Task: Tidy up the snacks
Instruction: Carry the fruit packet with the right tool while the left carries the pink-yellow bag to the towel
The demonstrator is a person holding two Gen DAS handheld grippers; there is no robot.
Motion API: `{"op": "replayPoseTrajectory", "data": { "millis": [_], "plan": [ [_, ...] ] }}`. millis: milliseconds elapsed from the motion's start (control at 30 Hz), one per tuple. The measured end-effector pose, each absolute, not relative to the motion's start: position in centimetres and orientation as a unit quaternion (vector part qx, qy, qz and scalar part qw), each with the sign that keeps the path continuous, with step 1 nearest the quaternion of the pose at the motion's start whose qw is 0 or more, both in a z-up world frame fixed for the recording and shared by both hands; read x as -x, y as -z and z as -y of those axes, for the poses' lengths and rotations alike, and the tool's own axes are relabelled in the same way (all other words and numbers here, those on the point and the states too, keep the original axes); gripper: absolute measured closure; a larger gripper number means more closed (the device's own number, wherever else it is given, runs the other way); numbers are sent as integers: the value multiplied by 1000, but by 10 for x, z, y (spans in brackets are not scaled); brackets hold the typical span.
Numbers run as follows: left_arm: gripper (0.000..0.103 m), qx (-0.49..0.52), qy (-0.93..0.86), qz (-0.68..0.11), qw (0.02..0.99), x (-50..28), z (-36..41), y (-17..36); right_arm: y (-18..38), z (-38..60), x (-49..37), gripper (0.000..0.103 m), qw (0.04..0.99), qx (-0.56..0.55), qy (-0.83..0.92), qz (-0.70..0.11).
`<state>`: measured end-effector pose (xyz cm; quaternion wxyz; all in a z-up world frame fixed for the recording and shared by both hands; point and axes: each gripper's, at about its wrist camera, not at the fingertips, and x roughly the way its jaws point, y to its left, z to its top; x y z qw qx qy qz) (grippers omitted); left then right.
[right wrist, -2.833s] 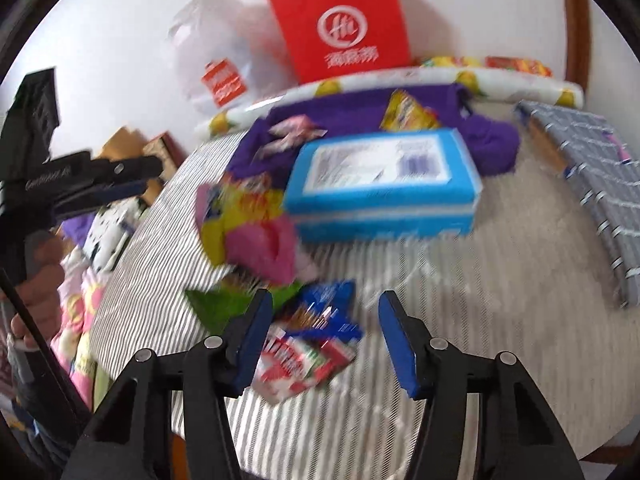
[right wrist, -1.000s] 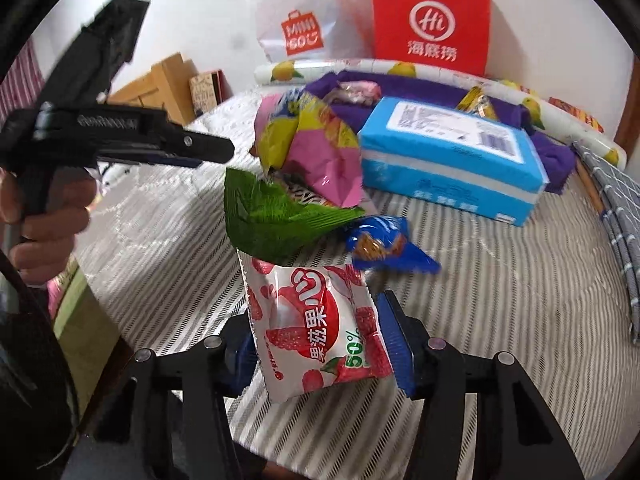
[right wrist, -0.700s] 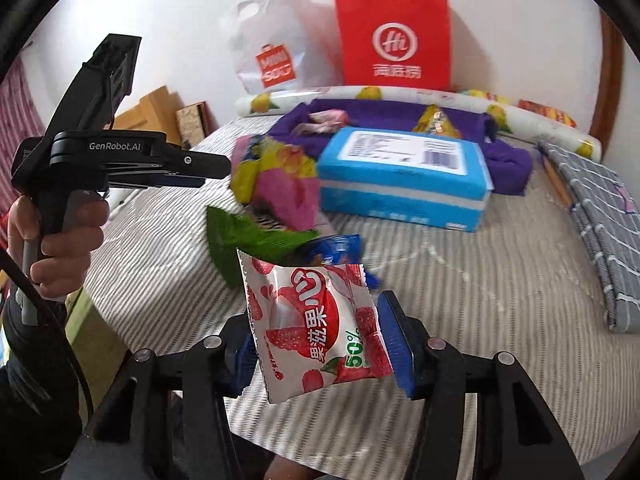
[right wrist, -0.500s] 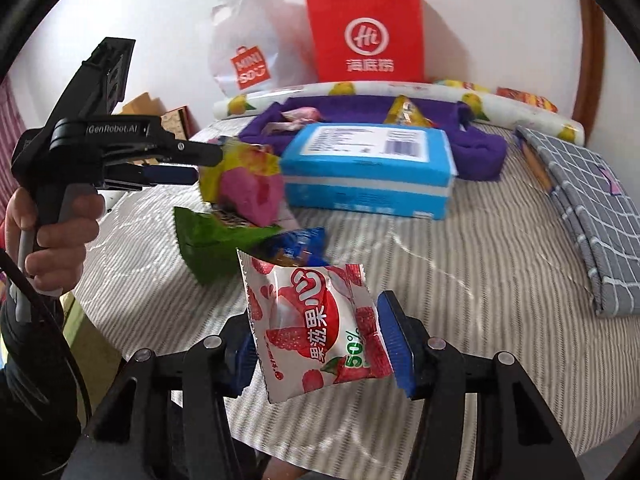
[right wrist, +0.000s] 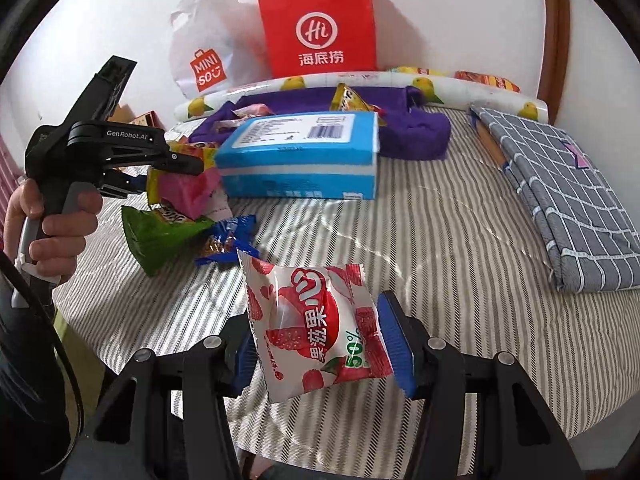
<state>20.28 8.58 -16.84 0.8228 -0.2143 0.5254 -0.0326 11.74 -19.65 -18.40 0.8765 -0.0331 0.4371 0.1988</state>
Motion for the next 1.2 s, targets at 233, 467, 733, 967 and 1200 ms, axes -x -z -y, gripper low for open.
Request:
{"op": "replayPoseTrajectory", "data": {
  "millis": [233, 467, 733, 967, 1200],
  "plan": [
    [56, 191, 40, -506, 840, -188, -87, 150, 183, 204, -116, 49, 879, 26, -187, -437],
    [56, 194, 45, -485, 852, -164, -97, 126, 176, 203, -110, 49, 883, 24, -178, -433],
    [56, 189, 69, -472, 859, -145, -84, 103, 150, 200, -107, 49, 896, 18, -164, -412],
    [56, 180, 91, -461, 864, -144, -71, 84, 126, 198, -120, 49, 904, 0, -154, -399],
    [56, 170, 103, -457, 867, -156, -64, 72, 103, 191, -137, 49, 910, -3, -152, -386]
  ]
}}
